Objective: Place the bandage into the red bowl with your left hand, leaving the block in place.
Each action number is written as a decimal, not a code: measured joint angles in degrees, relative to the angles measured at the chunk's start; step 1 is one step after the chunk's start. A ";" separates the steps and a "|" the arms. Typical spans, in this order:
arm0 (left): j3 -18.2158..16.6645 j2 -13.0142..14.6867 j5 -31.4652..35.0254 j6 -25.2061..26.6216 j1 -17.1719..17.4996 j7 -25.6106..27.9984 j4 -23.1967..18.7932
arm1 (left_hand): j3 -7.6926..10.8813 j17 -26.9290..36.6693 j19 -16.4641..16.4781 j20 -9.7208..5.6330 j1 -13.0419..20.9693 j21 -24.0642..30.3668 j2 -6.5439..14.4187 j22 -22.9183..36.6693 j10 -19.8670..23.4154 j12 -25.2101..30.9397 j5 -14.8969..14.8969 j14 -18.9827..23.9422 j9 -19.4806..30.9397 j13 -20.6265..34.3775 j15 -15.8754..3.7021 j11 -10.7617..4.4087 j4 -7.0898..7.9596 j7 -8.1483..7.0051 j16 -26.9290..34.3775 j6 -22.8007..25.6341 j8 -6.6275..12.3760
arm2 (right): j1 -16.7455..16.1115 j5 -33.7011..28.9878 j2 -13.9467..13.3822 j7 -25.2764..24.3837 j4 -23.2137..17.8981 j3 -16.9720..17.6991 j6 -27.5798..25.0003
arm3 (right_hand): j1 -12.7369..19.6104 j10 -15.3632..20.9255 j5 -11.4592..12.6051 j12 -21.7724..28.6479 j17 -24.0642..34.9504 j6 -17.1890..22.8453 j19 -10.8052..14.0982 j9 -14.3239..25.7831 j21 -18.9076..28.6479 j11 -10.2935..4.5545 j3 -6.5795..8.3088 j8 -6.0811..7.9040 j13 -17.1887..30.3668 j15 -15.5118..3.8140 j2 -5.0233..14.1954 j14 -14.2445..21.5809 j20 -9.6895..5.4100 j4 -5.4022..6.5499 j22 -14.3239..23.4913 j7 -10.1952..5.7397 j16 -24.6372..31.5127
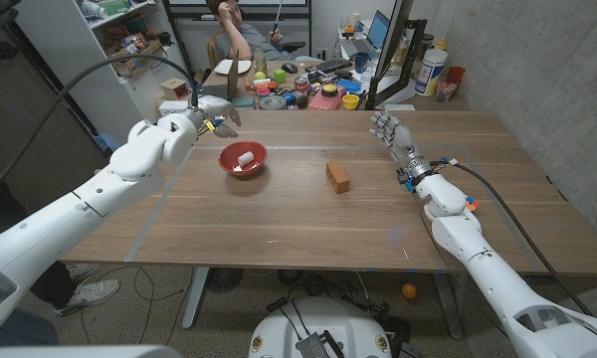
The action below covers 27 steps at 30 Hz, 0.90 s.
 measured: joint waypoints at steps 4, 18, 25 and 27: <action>-2.41 0.60 -1.13 0.36 2.28 3.30 -1.22 | -0.77 0.00 -0.92 0.92 -1.67 -0.85 0.00 0.00 -0.84 -0.13 0.21 -1.04 0.00 -0.08 0.15 0.22 0.77 -0.16 0.00 -0.76 -0.41 | -0.65 0.00 -0.22 -0.54 -1.00 -0.02 -0.15 | -0.29 0.00 0.00 0.00 0.00 0.00 0.00 0.00 -0.20 0.00 0.00 0.00 0.00 0.00 -0.29 0.00 0.00 0.00 0.00 0.00 0.00; -10.73 1.20 -6.66 -0.48 9.77 16.52 -3.12 | -3.04 -2.23 -7.27 5.22 -8.64 -7.30 -0.55 0.01 -11.43 -1.33 1.61 -12.62 -0.42 -1.13 0.74 2.11 4.51 -0.90 -0.45 -11.78 -2.67 | -5.23 -0.98 -1.15 -4.61 -6.86 -0.09 -1.75 | -0.29 0.00 0.00 0.00 0.00 0.00 0.20 0.00 -0.20 0.00 -0.17 0.00 0.00 0.00 -0.29 0.00 0.21 0.17 -0.01 0.00 0.00; -14.30 1.34 -9.76 -2.75 12.60 21.85 -2.99 | -4.49 -2.92 -8.58 5.90 -12.56 -9.07 -0.16 0.01 -14.76 -1.33 1.94 -14.88 -0.61 -1.66 0.80 3.08 6.76 -1.86 -0.45 -15.48 -2.67 | -9.56 -2.16 -1.72 -8.18 -11.69 -0.09 -2.07 | -0.52 0.00 0.00 0.00 0.00 0.00 0.20 0.00 -0.20 0.00 -0.17 0.00 0.00 0.00 -0.52 0.00 0.21 0.17 -0.01 0.00 0.00; -15.61 1.26 -11.37 -4.10 13.63 23.96 -2.70 | -4.96 -3.11 -8.91 6.24 -13.77 -9.64 -0.03 0.01 -15.86 -1.33 1.94 -15.76 -0.69 -1.92 0.82 3.30 7.38 -1.89 -0.44 -16.67 -2.67 | -11.77 -2.72 -2.04 -9.85 -13.79 -0.08 -2.08 | -0.52 0.00 0.00 0.00 0.00 0.04 0.20 0.00 -0.20 0.00 -0.17 0.00 0.00 0.00 -0.52 0.00 0.21 0.17 0.00 0.04 0.00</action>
